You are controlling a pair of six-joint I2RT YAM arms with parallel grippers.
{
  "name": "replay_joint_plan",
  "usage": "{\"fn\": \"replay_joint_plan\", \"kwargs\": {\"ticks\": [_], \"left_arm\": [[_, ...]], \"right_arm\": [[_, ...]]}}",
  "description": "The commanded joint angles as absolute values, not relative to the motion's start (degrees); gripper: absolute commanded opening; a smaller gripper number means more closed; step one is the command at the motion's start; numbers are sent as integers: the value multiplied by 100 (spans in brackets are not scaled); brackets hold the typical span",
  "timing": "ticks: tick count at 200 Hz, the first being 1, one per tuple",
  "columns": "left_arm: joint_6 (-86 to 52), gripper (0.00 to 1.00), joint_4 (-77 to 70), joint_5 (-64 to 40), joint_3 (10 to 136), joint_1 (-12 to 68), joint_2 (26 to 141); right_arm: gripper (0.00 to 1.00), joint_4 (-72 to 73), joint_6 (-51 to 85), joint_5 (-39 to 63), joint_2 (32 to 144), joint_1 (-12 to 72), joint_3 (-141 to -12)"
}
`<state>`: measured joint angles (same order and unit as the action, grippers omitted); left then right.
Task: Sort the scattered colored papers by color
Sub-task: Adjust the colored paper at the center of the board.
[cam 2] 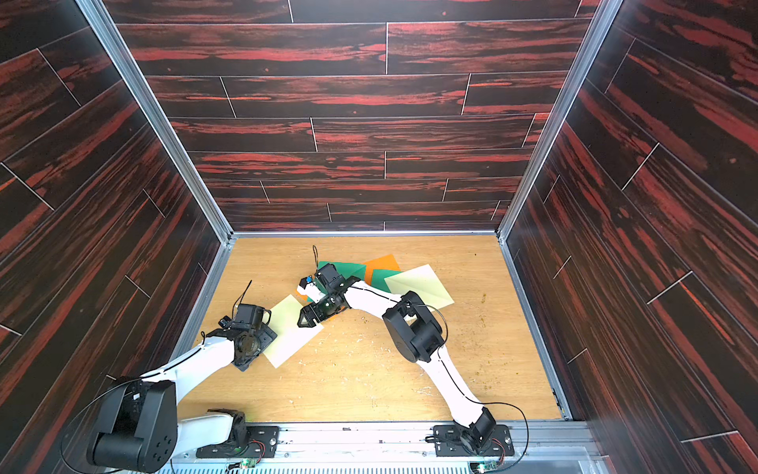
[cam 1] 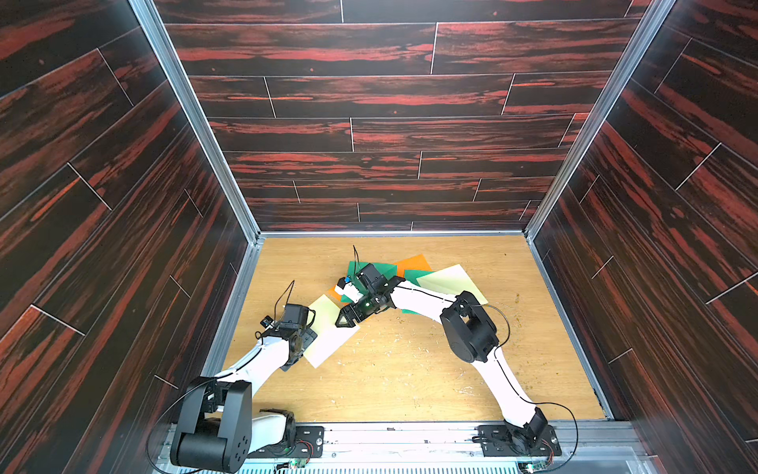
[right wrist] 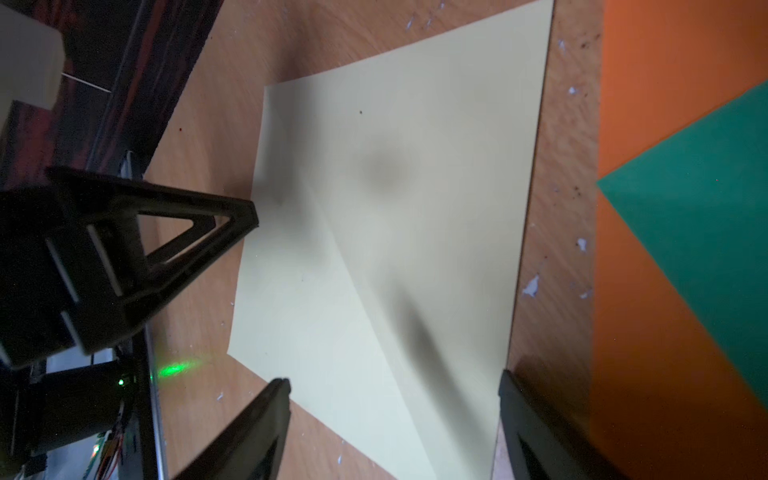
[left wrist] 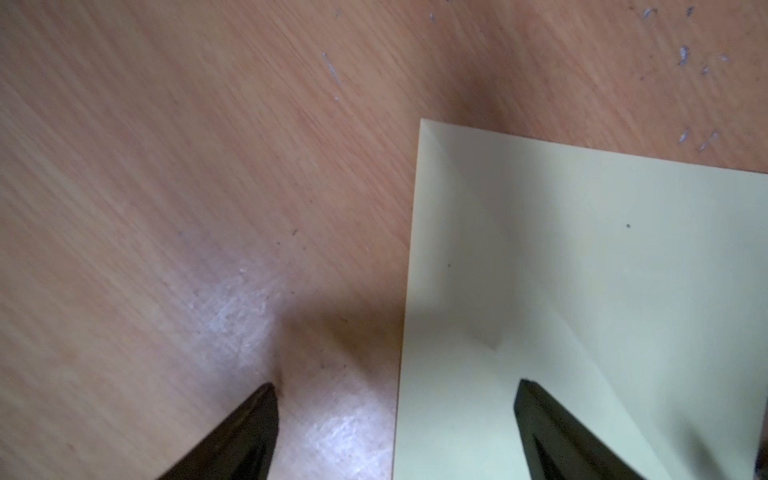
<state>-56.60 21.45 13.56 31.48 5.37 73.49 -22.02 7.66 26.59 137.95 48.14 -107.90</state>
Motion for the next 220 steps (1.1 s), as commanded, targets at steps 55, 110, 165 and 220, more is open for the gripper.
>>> {"fn": "replay_joint_plan", "kwargs": {"ticks": [55,110,165,220], "left_arm": [[-5573,93,2017,1343,3389,527,7807],[-5350,93,2330,1510,3695,520,7596],[-5041,93,2491,1604,4072,527,7468],[-4906,94,2344,1430,4017,527,7435]], "right_arm": [[83,-1595,1018,2727,13023,5056,-8560],[83,-1193,1156,2763,12635,5457,-7584],[83,-908,1327,2832,12531,6036,-7081],[85,-866,1730,1500,11593,6021,-6920]]}}
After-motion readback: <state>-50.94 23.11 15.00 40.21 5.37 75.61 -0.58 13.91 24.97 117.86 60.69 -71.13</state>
